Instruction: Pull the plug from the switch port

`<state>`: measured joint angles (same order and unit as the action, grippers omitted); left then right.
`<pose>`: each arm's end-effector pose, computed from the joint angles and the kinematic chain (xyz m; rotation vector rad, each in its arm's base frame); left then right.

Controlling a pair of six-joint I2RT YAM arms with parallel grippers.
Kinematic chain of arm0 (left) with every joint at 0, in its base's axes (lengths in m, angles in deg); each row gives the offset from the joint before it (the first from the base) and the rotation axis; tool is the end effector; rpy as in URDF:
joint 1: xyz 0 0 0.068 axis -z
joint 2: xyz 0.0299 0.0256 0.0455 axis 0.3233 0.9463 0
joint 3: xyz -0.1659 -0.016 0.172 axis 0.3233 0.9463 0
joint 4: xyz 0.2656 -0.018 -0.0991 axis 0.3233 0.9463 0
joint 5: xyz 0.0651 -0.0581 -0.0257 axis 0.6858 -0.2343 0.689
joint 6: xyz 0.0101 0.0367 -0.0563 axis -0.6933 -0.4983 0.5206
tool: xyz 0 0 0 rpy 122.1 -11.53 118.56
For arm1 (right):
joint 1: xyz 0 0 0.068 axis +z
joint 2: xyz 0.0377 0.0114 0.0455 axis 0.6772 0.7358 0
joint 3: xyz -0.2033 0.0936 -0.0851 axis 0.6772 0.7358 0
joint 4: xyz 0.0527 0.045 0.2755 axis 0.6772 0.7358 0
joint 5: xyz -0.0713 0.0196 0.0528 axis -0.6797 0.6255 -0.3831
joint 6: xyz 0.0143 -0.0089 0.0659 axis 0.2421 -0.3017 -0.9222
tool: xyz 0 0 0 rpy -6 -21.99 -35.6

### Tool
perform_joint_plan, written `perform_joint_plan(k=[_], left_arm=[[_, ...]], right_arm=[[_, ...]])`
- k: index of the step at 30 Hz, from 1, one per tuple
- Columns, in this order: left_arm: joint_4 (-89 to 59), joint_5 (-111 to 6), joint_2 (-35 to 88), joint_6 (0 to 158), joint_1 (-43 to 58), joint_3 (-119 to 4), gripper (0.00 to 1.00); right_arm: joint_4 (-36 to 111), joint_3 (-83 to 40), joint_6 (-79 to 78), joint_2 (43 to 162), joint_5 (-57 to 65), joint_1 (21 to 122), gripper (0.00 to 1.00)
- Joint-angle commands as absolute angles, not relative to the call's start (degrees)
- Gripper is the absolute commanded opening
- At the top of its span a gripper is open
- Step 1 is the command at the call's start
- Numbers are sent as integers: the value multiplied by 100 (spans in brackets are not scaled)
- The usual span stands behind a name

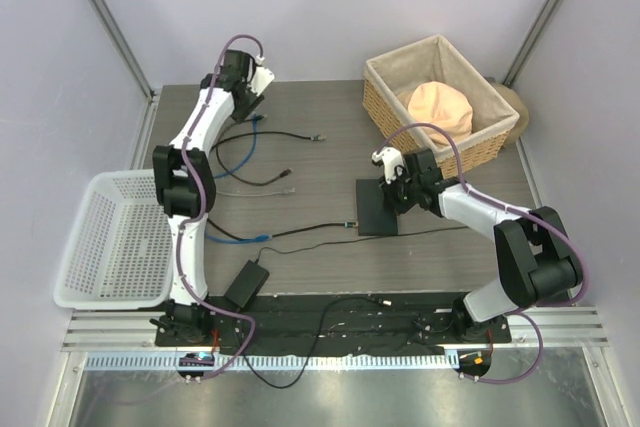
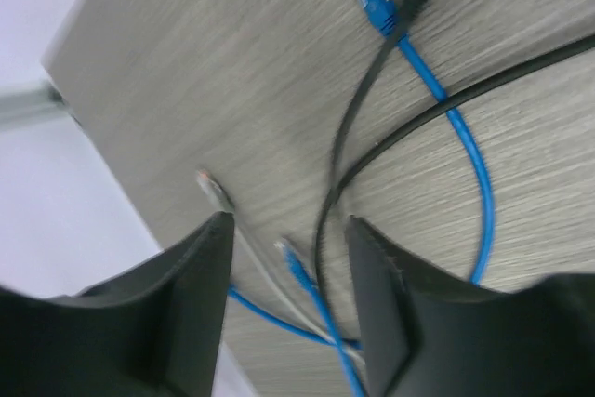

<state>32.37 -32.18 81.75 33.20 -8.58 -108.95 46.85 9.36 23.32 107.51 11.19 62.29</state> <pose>0.5153 -0.0820 0.2180 0.8591 2.3430 0.4337 0.3009 0.1221 0.1114 -0.8715 2.2940 0.3339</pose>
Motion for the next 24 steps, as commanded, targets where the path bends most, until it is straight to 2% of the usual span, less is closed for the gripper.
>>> perform_joint_plan(k=[1, 5, 9, 10, 13, 18, 24], left_arm=[[2921, -3282, 7748, 4318, -990, -11217, 62], [2877, -3808, 7213, 4921, -990, -11041, 67], [3036, -6275, 6518, 5723, -963, -10315, 68], [3027, -7542, 6412, 5811, -902, -10094, 68], [2773, -8921, 6121, 6276, -692, -9180, 69], [1791, -9592, 6068, 7217, 55, -7705, 65], [1190, -9760, 6541, 7763, 670, -7112, 60]], right_arm=[[5273, 1208, 2472, 10765, 730, 6196, 1], [5256, 1200, 2480, 10791, 730, 6178, 1], [5273, 1173, 2472, 10879, 757, 6178, 1], [5256, 1173, 2480, 10897, 765, 6178, 1], [5238, 1173, 2481, 10914, 757, 6178, 1], [5247, 1156, 2489, 10984, 792, 6179, 1], [5186, 1191, 2489, 11020, 818, 6179, 1]])
